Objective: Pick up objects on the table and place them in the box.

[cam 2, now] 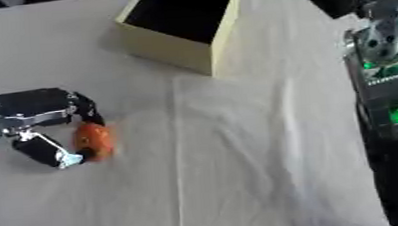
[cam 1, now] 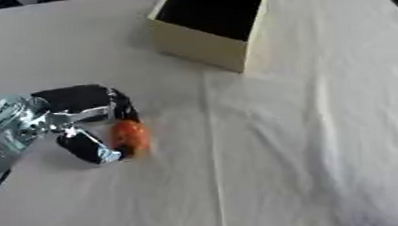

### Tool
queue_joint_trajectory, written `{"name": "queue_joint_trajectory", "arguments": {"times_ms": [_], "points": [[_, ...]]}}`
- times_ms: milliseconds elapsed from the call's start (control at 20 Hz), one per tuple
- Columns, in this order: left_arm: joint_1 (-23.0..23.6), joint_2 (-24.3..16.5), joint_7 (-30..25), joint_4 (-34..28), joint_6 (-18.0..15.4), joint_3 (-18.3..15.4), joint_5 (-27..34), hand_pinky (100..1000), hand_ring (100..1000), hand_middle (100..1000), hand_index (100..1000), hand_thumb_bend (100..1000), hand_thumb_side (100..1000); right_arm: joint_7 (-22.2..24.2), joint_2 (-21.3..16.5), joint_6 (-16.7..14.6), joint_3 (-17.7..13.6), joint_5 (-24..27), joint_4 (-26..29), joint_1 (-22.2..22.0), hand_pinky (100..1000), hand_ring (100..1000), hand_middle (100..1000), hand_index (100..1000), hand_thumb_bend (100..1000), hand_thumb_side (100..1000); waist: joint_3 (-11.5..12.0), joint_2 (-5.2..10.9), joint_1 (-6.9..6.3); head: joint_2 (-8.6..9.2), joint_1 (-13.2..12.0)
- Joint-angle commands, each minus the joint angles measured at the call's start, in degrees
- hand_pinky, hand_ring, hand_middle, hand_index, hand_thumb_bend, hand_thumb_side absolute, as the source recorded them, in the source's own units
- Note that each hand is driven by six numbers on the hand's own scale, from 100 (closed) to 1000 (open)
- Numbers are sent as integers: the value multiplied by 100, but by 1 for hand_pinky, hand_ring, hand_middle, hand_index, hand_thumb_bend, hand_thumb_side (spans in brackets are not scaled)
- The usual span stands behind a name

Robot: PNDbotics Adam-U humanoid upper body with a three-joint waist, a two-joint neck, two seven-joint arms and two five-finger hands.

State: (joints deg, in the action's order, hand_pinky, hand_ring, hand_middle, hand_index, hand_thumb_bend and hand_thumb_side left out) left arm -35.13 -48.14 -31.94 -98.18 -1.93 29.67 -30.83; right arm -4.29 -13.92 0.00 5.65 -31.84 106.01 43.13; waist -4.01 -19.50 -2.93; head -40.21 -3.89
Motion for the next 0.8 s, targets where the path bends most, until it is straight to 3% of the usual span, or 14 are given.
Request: {"name": "queue_joint_trajectory", "arguments": {"times_ms": [50, 100, 500, 800], "points": [[-14, -228, 136, -191, 0, -128, -74, 501, 658, 623, 734, 129, 132, -25, -72, 9, -39, 42, 62, 54, 808, 756, 569, 768, 100, 745, 9, 112, -2, 35, -5], [-1, -247, 144, -224, 0, -136, -85, 494, 653, 621, 732, 100, 100, -27, -70, 10, -40, 42, 61, 52, 808, 756, 569, 768, 100, 745, 11, 114, -1, 39, -5], [17, -305, 83, -570, 127, -226, 253, 418, 603, 606, 704, 100, 100, -36, -74, 19, -51, 42, 57, 31, 808, 756, 569, 768, 100, 747, 18, 124, 4, 40, 15], [-20, -395, 166, -874, 381, -516, 549, 408, 595, 600, 695, 100, 150, -40, -77, 17, -53, 44, 60, 24, 808, 757, 570, 768, 100, 747, 31, 124, -3, 67, 52]]}}
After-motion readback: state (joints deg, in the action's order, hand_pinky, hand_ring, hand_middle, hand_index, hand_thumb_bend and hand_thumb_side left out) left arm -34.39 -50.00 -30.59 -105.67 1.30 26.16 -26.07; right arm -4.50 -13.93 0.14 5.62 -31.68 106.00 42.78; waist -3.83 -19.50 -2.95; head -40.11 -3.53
